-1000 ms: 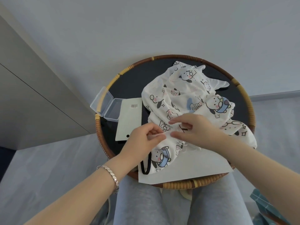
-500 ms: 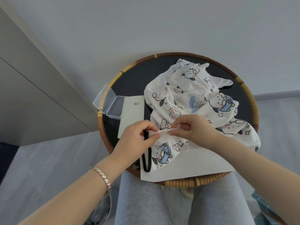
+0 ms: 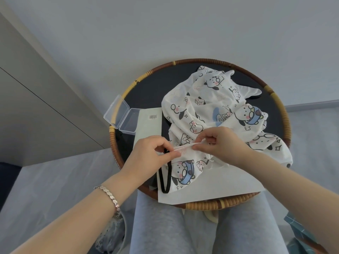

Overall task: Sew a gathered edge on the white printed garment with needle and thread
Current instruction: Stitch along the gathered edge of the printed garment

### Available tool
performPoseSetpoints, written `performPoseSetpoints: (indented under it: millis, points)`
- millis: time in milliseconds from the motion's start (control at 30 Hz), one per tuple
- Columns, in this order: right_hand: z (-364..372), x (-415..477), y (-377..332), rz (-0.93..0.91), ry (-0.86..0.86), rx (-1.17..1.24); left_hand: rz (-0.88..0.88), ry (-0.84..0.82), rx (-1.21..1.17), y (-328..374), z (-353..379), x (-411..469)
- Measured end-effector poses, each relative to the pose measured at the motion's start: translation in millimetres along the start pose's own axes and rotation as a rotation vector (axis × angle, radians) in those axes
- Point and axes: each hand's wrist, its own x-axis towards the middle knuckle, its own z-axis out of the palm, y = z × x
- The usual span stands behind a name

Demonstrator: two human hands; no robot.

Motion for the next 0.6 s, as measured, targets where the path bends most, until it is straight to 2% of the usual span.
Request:
performPoseSetpoints:
  millis: [200,300,600]
  points:
    - [-1.8,0.1,0.4,0.013,0.003,0.004,-0.152,0.024,-0.105,1.0,-4.1,1.2]
    - [-1.7,-0.4,-1.5,0.023,-0.013,0.026,-0.125,0.023,-0.064,0.3,-5.4,2.9]
    - [0.5,-2.4,-7.0,0.015,-0.033,0.048,-0.102,-0.257,-0.015,11.8,5.4,13.8]
